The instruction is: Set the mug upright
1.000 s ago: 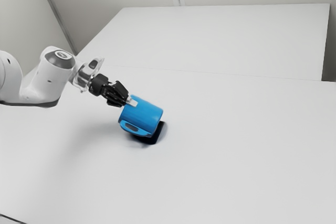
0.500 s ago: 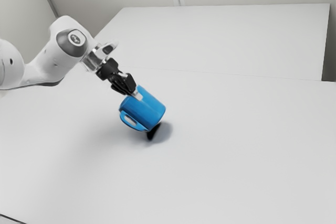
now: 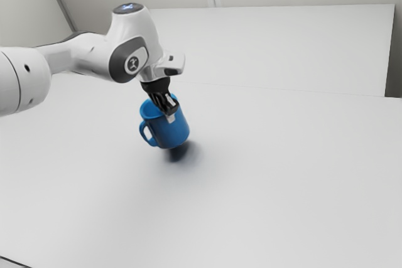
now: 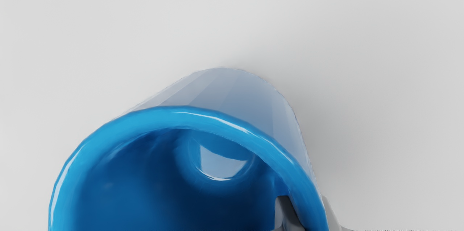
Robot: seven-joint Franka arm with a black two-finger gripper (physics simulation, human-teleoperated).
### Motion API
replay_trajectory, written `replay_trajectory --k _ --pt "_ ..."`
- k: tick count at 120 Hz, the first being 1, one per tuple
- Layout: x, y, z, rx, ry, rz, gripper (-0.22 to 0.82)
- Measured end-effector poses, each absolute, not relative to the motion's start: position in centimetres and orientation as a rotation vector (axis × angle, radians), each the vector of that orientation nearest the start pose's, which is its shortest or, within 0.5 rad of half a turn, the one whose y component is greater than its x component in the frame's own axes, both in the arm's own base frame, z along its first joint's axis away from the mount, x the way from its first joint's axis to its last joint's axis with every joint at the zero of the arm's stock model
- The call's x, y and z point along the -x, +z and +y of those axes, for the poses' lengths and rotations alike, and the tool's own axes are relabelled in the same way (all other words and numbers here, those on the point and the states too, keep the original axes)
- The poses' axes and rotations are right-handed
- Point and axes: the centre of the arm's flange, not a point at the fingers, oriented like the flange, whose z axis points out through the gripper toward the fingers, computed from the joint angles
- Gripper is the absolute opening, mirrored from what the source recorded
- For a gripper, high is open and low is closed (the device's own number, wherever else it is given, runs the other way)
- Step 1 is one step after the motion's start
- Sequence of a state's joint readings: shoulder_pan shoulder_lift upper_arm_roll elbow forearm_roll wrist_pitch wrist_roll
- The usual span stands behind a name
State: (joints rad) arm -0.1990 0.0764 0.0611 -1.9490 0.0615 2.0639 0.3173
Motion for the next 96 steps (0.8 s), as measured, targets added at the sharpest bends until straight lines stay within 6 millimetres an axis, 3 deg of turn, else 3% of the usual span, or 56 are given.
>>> replay_trajectory --k 29,96 --pt "-56.8 43.5 -7.2 2.978 0.016 0.558 -0.18" --pt "-57.3 39.4 -7.4 3.005 0.139 0.3 -0.18"
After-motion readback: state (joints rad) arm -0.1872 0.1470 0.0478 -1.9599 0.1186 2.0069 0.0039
